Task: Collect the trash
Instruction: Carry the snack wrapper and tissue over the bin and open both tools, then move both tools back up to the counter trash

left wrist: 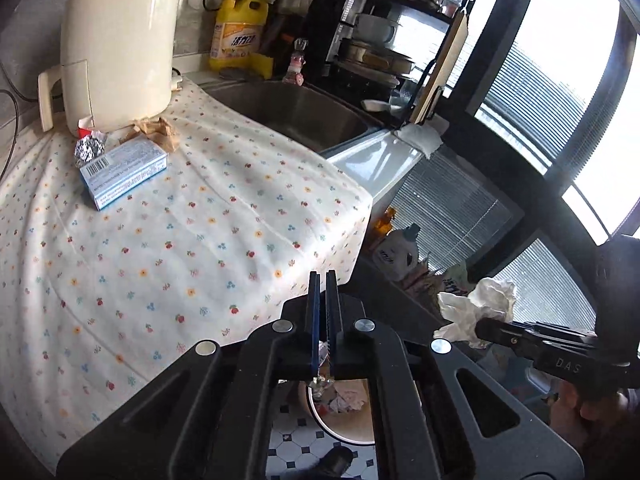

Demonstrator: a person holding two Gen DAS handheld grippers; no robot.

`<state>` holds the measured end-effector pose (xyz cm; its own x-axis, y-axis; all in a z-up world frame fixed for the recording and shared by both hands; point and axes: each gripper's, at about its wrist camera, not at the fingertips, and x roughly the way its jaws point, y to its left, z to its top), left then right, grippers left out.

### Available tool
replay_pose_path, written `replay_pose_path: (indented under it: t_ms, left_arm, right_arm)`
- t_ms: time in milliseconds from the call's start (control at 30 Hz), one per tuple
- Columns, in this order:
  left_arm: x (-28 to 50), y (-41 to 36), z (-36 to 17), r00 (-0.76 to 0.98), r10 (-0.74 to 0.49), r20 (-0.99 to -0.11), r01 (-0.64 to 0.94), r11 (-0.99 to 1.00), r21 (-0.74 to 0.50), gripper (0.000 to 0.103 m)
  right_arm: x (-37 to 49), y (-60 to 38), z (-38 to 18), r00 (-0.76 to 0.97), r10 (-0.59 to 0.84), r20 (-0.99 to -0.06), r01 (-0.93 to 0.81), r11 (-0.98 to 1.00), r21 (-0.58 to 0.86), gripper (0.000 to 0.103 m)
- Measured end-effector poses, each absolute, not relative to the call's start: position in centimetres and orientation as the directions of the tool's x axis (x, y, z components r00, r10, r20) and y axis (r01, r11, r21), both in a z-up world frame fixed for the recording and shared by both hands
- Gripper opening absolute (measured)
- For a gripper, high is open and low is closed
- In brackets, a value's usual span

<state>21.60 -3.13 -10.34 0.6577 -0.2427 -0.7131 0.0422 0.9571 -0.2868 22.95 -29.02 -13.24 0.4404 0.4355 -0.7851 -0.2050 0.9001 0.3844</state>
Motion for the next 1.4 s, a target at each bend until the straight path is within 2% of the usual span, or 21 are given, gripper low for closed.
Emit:
replay_pose_path:
  t_ms: [133,200,267,333,367,400,467,767,1000,1400]
  left_arm:
    - [20.9,-3.5,-12.5,0.621,-0.252,-0.742,0.024,0.952,-0.304,0.006]
    - [20.3,-3.8,-13.3,0.608,-0.233,-0.759,0.014,0.959,-0.283,0.024]
    - [19.7,-3.4,-14.2,0.599,-0.235,-0.765,-0.008,0.954,-0.299,0.031]
    - [19.2,-3.1,-15.0,0.582,-0.228,-0.781,-0.022,0.955,-0.295,0.031]
    - [18.9,-3.0,-15.3,0.575,-0.225,-0.786,-0.028,0.956,-0.293,0.035]
    - [18.7,-2.8,-15.5,0.572,-0.224,-0.789,-0.034,0.955,-0.295,0.043]
    - [18.3,-2.3,-15.6,0.575,-0.226,-0.786,-0.046,0.951,-0.307,0.054]
    - [18.3,0.8,-13.2,0.638,-0.199,-0.744,-0.064,0.949,-0.309,0.072]
    - [19.1,4.7,-11.4,0.675,-0.169,-0.719,-0.09,0.948,-0.307,0.076]
    - [21.9,14.0,-9.3,0.731,-0.114,-0.673,-0.143,0.938,-0.314,0.076]
  right_arm:
    - [22.2,-31.2,-16.0,0.402,0.407,-0.82,-0.171,0.914,0.369,0.008]
    - [21.9,-31.9,-17.6,0.372,0.399,-0.838,-0.153,0.917,0.369,0.009]
    - [21.7,-32.0,-19.4,0.332,0.383,-0.862,-0.143,0.924,0.355,0.01]
    - [21.5,-32.0,-20.8,0.301,0.375,-0.876,-0.139,0.927,0.349,0.01]
    - [21.4,-32.0,-21.3,0.288,0.38,-0.879,-0.136,0.925,0.355,0.016]
    - [21.3,-32.0,-21.7,0.28,0.381,-0.881,-0.133,0.924,0.357,0.035]
    - [21.2,-31.9,-21.6,0.3,0.368,-0.88,-0.131,0.93,0.344,0.062]
    - [22.6,-30.1,-19.3,0.342,0.362,-0.867,-0.144,0.932,0.332,0.062]
    - [24.3,-25.8,-16.1,0.387,0.392,-0.835,-0.194,0.92,0.342,0.062]
    - [28.6,-14.7,-11.2,0.437,0.46,-0.773,-0.312,0.883,0.349,0.063]
